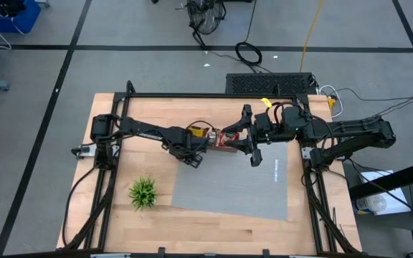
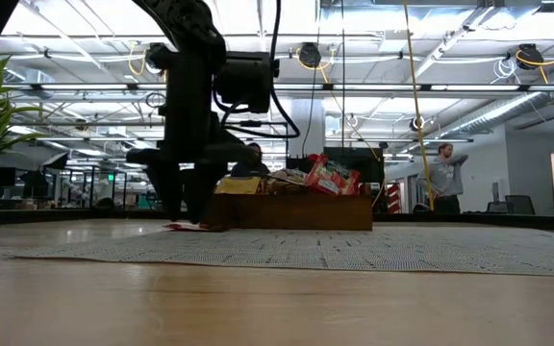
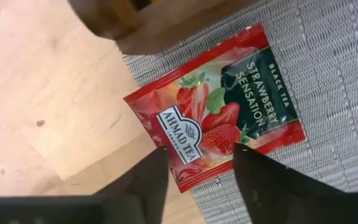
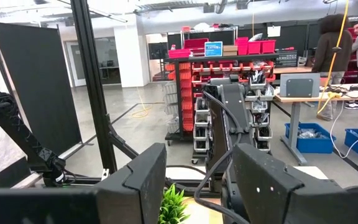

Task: Pick & Place Tea
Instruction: Put the red tea bag into the right section of the wooden organizer

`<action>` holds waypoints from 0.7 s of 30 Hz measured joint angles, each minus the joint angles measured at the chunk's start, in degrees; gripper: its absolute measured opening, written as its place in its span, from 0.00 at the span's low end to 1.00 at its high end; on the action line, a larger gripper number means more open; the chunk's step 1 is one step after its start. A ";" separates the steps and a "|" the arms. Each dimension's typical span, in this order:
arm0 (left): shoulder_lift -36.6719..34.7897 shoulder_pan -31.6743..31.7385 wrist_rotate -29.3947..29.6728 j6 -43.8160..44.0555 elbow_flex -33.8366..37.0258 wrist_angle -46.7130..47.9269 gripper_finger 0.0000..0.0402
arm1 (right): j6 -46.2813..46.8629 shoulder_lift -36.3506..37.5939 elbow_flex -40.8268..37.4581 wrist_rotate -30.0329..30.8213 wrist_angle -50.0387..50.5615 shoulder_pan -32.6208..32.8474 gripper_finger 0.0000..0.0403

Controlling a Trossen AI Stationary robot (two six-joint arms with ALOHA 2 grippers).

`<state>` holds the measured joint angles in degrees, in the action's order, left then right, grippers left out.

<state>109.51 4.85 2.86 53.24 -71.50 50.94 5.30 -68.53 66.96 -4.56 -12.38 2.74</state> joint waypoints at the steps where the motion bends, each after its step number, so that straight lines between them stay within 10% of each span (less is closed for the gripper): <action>1: 0.00 0.24 -0.39 0.61 0.00 -0.08 0.47 | -0.01 0.00 0.00 0.00 0.00 -0.02 0.43; 12: -0.02 4.63 -0.23 9.70 0.02 0.32 0.83 | 0.00 0.00 0.00 0.00 0.22 -0.02 0.43; 21: -0.46 4.82 -3.65 16.07 4.03 -2.07 0.80 | 0.01 0.00 0.00 0.00 0.22 -0.01 0.43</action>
<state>109.06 9.67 -0.80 69.31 -67.48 48.87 5.31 -68.53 66.96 -4.56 -12.16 2.73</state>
